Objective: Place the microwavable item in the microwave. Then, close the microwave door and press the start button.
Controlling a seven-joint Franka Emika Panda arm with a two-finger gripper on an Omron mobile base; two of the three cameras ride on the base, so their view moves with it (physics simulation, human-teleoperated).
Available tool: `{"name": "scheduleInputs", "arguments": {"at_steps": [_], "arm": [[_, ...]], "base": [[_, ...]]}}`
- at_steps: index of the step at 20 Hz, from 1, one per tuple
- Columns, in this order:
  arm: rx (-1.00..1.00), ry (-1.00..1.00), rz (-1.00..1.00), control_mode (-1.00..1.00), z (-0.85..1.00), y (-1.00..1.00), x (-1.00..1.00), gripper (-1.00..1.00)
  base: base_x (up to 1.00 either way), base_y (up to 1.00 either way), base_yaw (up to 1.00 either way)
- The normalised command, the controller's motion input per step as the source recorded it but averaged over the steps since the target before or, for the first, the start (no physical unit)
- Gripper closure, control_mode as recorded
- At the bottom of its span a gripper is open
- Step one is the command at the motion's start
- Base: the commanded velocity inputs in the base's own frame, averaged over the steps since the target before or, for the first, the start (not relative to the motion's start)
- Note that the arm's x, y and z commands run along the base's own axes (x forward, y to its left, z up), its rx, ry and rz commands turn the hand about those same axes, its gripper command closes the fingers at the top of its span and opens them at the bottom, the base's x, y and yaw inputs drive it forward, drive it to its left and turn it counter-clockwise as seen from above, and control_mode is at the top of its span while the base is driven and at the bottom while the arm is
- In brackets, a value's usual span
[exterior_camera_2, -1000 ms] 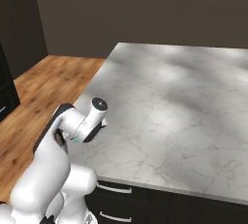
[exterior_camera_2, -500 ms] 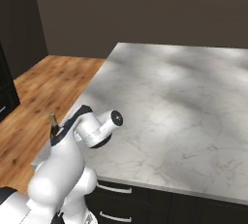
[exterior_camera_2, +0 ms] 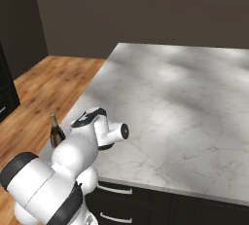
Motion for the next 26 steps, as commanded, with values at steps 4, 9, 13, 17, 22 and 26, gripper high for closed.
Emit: {"name": "scheduleInputs", "arguments": {"at_steps": [4, 9, 13, 17, 22, 26], "arm": [[0.08, 0.0, -0.13, -1.0, -0.17, 0.19, -0.05, -1.0], [0.1, 0.01, -0.28, -1.0, -0.01, 0.05, -0.23, -1.0], [0.05, 0.01, -0.18, -1.0, 0.0, 0.22, -0.13, -1.0], [0.03, 0.02, -0.02, -1.0, -0.04, 0.4, -0.01, -1.0], [0.06, 0.0, 0.06, -1.0, -0.31, 0.32, 0.04, -1.0], [0.07, 0.0, 0.11, -1.0, -0.23, 0.17, -0.14, -1.0]], "base": [[0.0, 0.0, 0.0], [0.0, 0.0, 0.0], [0.0, 0.0, 0.0], [0.0, 0.0, 0.0], [0.0, 0.0, 0.0], [0.0, 0.0, 0.0]]}}
